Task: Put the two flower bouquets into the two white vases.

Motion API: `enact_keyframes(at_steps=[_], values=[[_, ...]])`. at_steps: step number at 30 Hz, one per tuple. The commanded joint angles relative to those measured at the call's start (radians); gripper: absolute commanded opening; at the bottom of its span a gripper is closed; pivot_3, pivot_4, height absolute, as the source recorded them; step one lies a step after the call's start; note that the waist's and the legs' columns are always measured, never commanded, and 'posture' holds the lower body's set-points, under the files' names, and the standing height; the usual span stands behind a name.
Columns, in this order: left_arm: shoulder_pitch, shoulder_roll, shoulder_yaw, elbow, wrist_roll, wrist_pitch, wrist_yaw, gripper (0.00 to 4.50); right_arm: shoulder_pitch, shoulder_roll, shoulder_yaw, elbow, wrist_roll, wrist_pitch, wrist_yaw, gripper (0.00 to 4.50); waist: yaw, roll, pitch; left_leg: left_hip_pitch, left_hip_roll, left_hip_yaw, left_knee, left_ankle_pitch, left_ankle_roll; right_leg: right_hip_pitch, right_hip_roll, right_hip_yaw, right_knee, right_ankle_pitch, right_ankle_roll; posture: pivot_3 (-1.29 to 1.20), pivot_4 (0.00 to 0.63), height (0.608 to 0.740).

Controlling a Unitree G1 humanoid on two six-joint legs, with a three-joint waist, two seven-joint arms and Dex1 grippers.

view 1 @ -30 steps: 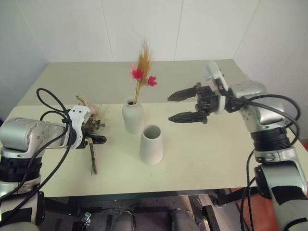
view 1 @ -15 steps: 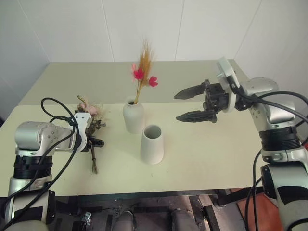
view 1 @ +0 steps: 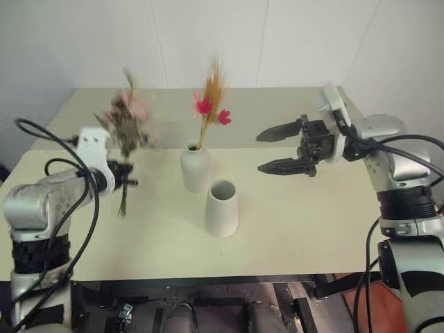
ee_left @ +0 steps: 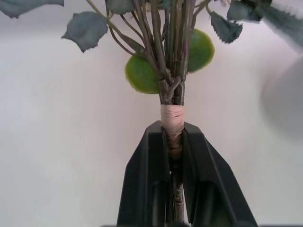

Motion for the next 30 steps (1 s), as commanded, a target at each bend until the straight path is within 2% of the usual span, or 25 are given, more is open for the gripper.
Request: enact_keyframes(at_steps=[1, 9, 14, 19, 25, 30], values=[[-0.034, -0.028, 0.110, -0.075, -0.081, -0.149, -0.072, 0.10, 0.004, -0.020, -0.044, -0.029, 0.031, 0.002, -0.008, 4.50, 0.001, 0.000, 0.000, 0.000, 0.000, 0.000, 0.000, 0.000, 0.000, 0.000, 0.000, 0.000, 0.000, 0.000, 0.000, 0.00, 0.150, 0.740], [-0.067, -0.023, 0.198, -0.129, -0.464, -0.164, -0.371, 0.10, 0.071, -0.070, -0.093, -0.084, 0.071, 0.032, -0.021, 4.50, -0.002, 0.000, 0.000, -0.002, -0.001, 0.000, 0.002, 0.000, 0.000, 0.000, 0.000, 0.000, -0.001, 0.000, 0.002, 0.00, 0.150, 0.740], [-0.110, -0.040, 0.167, -0.097, -0.653, -0.147, -0.419, 0.10, 0.167, -0.115, -0.125, -0.157, 0.094, 0.039, -0.030, 4.50, -0.001, 0.000, 0.000, -0.001, 0.000, 0.000, 0.002, 0.000, 0.000, 0.001, 0.000, 0.000, 0.000, 0.000, 0.003, 0.00, 0.150, 0.740], [-0.147, -0.128, 0.052, -0.067, -0.644, -0.214, -0.436, 0.10, 0.236, -0.128, -0.154, -0.223, 0.120, 0.059, -0.081, 4.50, -0.002, 0.000, 0.000, 0.000, -0.001, 0.000, 0.003, 0.000, 0.000, 0.003, 0.000, 0.000, 0.000, -0.003, 0.009, 0.00, 0.150, 0.740], [-0.212, -0.202, -0.186, 0.043, -0.434, -0.345, -0.582, 0.10, 0.281, -0.136, -0.179, -0.277, 0.146, 0.073, -0.138, 4.50, 0.000, -0.001, 0.000, 0.000, -0.001, 0.000, 0.004, 0.000, 0.000, 0.003, 0.000, 0.001, -0.001, -0.002, 0.009, 0.00, 0.150, 0.740], [-0.202, -0.228, -0.279, 0.104, -0.333, -0.423, -0.672, 0.10, 0.336, -0.155, -0.215, -0.341, 0.177, 0.096, -0.180, 4.50, -0.003, 0.000, 0.000, -0.001, -0.001, 0.000, 0.003, 0.000, 0.000, 0.001, 0.000, 0.001, -0.001, -0.002, 0.008, 0.00, 0.150, 0.740]])
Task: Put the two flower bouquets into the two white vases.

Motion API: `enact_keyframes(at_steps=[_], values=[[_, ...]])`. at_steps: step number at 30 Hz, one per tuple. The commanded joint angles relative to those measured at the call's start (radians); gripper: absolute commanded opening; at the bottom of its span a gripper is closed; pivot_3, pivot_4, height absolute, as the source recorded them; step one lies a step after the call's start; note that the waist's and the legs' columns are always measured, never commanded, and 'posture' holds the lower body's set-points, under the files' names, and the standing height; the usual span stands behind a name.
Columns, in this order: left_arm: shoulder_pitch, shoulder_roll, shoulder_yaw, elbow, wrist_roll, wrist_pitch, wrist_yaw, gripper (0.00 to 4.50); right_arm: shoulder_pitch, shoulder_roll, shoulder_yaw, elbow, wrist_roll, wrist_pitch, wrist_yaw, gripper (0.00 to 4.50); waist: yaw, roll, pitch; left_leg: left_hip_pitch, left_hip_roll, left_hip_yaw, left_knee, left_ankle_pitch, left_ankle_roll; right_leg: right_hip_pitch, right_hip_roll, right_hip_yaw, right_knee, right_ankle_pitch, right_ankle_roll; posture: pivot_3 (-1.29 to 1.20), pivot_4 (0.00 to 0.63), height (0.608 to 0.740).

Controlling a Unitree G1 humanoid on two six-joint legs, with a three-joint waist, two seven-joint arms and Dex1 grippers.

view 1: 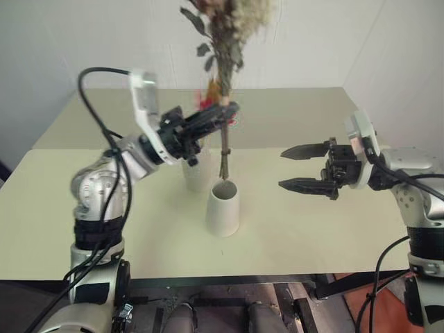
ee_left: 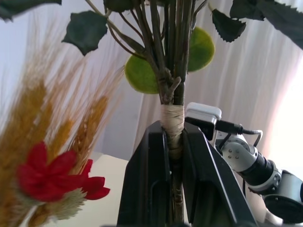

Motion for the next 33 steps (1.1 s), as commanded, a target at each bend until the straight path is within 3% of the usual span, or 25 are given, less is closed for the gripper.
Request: enact_keyframes(at_steps=[1, 20, 33], values=[[-0.006, -0.003, -0.028, 0.014, 0.051, -0.058, -0.055, 0.10, 0.023, -0.031, -0.064, -0.069, 0.042, 0.019, -0.032, 4.50, -0.001, 0.000, 0.000, 0.000, 0.000, 0.000, 0.000, 0.000, 0.000, 0.000, 0.000, 0.000, 0.000, 0.000, 0.000, 0.00, 0.150, 0.740], [0.098, 0.030, -0.046, -0.051, 0.096, -0.052, -0.108, 0.10, 0.071, -0.043, -0.081, -0.103, 0.074, 0.020, -0.092, 4.50, -0.001, 0.000, 0.000, 0.000, 0.000, 0.000, 0.000, 0.000, 0.000, 0.000, 0.000, 0.000, 0.000, -0.001, 0.002, 0.00, 0.150, 0.740], [0.134, 0.153, 0.042, -0.095, 0.033, 0.002, -0.120, 4.32, 0.044, -0.026, -0.060, -0.068, 0.058, -0.002, -0.085, 4.50, -0.003, 0.000, 0.000, 0.000, 0.000, 0.000, 0.000, 0.000, 0.000, 0.000, 0.000, 0.000, 0.000, -0.001, 0.002, 0.00, 0.150, 0.740]])
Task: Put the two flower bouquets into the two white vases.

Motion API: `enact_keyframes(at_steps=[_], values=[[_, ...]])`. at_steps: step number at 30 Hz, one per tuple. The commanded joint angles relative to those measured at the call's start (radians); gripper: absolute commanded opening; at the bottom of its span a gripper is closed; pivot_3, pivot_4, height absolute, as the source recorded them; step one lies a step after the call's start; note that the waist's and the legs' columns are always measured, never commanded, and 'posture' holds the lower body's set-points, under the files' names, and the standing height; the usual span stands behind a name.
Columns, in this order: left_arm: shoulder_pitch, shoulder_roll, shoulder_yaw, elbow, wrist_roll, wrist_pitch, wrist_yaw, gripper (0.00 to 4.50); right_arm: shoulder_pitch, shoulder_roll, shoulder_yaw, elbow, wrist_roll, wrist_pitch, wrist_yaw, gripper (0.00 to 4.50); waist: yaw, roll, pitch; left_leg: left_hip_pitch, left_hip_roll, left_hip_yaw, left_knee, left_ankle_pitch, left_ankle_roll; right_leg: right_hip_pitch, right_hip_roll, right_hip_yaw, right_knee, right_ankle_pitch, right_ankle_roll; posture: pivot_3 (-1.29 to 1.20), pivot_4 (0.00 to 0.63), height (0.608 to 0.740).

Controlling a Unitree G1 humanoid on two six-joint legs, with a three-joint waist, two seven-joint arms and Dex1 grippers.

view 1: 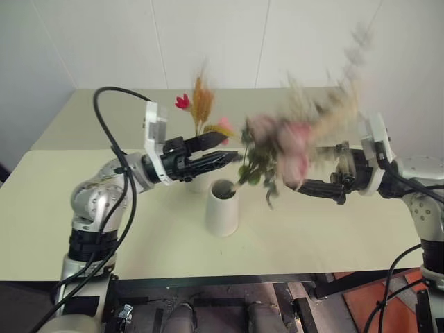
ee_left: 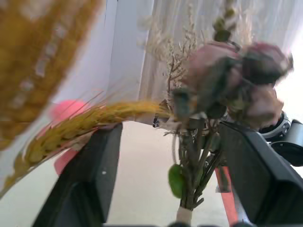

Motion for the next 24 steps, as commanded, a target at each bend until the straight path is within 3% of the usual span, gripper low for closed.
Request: enact_keyframes(at_steps=[1, 12, 24], values=[[0.028, 0.035, 0.045, -0.051, -0.032, 0.013, -0.004, 4.49, -0.030, 0.003, -0.005, -0.005, 0.007, -0.029, 0.002, 4.50, 0.001, 0.000, 0.000, 0.000, 0.000, 0.000, 0.000, 0.000, 0.000, 0.000, 0.000, 0.000, 0.000, 0.000, 0.000, 0.00, 0.150, 0.740], [0.084, 0.137, 0.139, -0.068, -0.063, 0.028, 0.013, 4.49, -0.057, 0.005, 0.012, 0.019, 0.002, -0.043, 0.005, 4.50, 0.002, 0.000, 0.000, 0.000, 0.000, 0.000, 0.000, 0.000, 0.000, 0.000, 0.000, 0.000, 0.000, 0.000, 0.000, 0.00, 0.150, 0.740], [0.190, 0.474, 0.315, 0.057, -0.004, -0.009, -0.206, 4.49, -0.055, -0.046, -0.019, 0.070, -0.012, -0.056, 0.028, 4.50, 0.000, 0.000, 0.000, 0.000, 0.001, 0.001, -0.001, 0.000, 0.000, -0.001, 0.000, 0.000, 0.000, -0.001, -0.001, 0.00, 0.150, 0.740]])
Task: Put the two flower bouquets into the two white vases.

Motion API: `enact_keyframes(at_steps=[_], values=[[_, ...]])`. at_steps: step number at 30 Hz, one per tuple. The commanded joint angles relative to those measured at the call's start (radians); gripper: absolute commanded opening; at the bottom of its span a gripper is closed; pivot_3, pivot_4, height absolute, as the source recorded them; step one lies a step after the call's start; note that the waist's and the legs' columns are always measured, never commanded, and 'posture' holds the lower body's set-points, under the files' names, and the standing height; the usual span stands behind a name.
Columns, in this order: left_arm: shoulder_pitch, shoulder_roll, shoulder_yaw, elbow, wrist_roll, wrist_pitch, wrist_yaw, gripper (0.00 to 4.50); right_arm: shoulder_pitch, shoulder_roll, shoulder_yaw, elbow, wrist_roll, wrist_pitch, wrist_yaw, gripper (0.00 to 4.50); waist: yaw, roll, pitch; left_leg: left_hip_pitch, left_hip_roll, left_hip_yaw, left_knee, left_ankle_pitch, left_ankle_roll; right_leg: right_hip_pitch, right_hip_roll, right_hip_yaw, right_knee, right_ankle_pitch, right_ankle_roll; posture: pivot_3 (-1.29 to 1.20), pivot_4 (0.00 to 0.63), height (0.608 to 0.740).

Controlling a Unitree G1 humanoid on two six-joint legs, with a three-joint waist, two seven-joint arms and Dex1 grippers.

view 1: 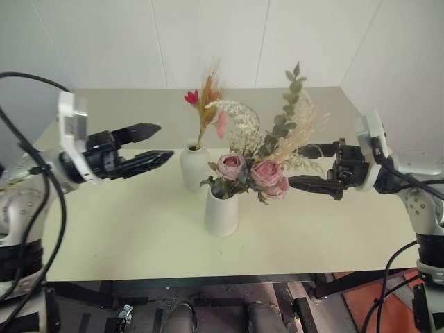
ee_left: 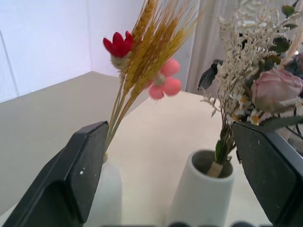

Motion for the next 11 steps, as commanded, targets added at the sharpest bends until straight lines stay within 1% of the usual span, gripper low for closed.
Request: enact_keyframes(at_steps=[1, 6, 7, 11], values=[[0.033, 0.105, 0.095, 0.037, 0.014, -0.024, -0.097, 4.49, -0.012, -0.051, -0.056, 0.026, -0.005, -0.034, 0.021, 4.50, 0.000, 0.000, 0.000, 0.000, 0.000, 0.000, 0.000, 0.000, 0.000, 0.000, 0.000, 0.000, 0.000, 0.000, 0.000, 0.00, 0.150, 0.740], [0.100, 0.188, 0.175, 0.065, 0.011, -0.005, -0.157, 4.49, 0.004, -0.116, -0.085, 0.099, -0.014, -0.053, 0.061, 4.50, 0.004, 0.000, 0.000, 0.000, 0.000, 0.001, 0.000, 0.000, 0.000, -0.001, -0.001, 0.000, 0.000, -0.001, -0.002, 0.00, 0.150, 0.740], [0.117, 0.197, 0.186, 0.060, 0.009, 0.003, -0.162, 4.49, 0.006, -0.128, -0.091, 0.113, -0.014, -0.055, 0.071, 4.50, 0.003, 0.000, 0.000, 0.000, 0.000, 0.001, 0.000, 0.000, 0.000, -0.001, -0.001, 0.000, 0.000, -0.003, -0.006, 0.00, 0.150, 0.740], [0.214, 0.210, 0.257, 0.011, -0.004, 0.021, -0.181, 4.49, 0.037, -0.179, -0.122, 0.143, -0.001, -0.052, 0.119, 4.50, 0.002, 0.000, 0.000, 0.000, 0.001, 0.002, -0.001, 0.000, 0.000, -0.001, -0.001, 0.000, 0.000, -0.004, -0.007, 0.00, 0.150, 0.740]])
